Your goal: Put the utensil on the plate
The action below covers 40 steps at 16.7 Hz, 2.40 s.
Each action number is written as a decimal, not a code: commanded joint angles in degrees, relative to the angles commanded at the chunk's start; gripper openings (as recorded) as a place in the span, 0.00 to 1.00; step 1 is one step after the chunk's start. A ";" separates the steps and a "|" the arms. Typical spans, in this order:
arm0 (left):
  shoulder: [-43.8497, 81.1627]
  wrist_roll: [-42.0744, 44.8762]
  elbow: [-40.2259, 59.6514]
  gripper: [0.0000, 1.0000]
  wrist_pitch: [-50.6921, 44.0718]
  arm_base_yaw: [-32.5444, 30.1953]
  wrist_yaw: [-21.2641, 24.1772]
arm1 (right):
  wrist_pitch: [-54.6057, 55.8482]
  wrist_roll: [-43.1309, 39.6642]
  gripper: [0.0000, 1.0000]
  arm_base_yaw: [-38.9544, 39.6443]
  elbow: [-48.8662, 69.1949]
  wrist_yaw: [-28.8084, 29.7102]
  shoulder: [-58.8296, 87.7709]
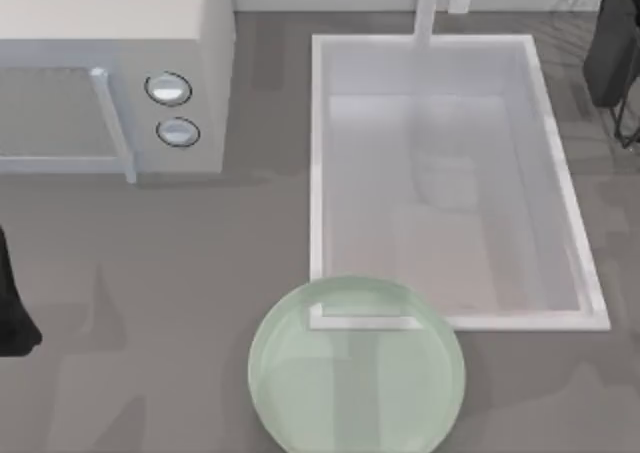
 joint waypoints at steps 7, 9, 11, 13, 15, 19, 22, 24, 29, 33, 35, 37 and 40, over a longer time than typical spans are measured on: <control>0.00 0.00 0.00 1.00 0.00 0.00 0.00 | -2.12 40.28 0.00 19.13 7.82 0.84 8.64; 0.00 0.00 0.00 1.00 0.00 0.00 0.00 | -2.95 55.22 0.00 24.98 9.94 0.86 11.56; 0.00 0.00 0.00 1.00 0.00 0.00 0.00 | -3.72 70.52 0.00 30.58 11.95 0.77 14.41; 0.00 0.00 0.00 1.00 0.00 0.00 0.00 | -4.26 85.62 0.00 35.77 13.81 0.63 16.93; 0.00 0.00 0.00 1.00 0.00 0.00 0.00 | -4.52 99.83 0.00 40.35 15.50 0.50 19.02; 0.00 0.00 0.00 1.00 0.00 0.00 0.00 | -4.29 124.15 0.00 47.70 18.63 0.52 22.03; 0.00 0.00 0.00 1.00 0.00 0.00 0.00 | -3.60 138.41 0.00 51.39 20.49 0.87 23.18; 0.00 0.00 0.00 1.00 0.00 0.00 0.00 | -3.13 146.02 0.00 53.14 21.51 1.20 23.65; 0.00 0.00 0.00 1.00 0.00 0.00 0.00 | -2.46 154.82 0.00 54.96 22.74 1.79 24.08; 0.00 0.00 0.00 1.00 0.00 0.00 0.00 | -2.46 154.82 0.00 54.96 22.74 1.79 24.08; 0.00 0.00 0.00 1.00 0.00 0.00 0.00 | -2.47 154.84 0.00 54.66 22.55 1.78 23.87; 0.00 0.00 0.00 1.00 0.00 0.00 0.00 | -1.91 154.80 0.00 54.51 22.86 1.50 24.04; 0.00 0.00 0.00 1.00 0.00 0.00 0.00 | 0.17 154.56 0.00 54.06 24.06 0.47 24.40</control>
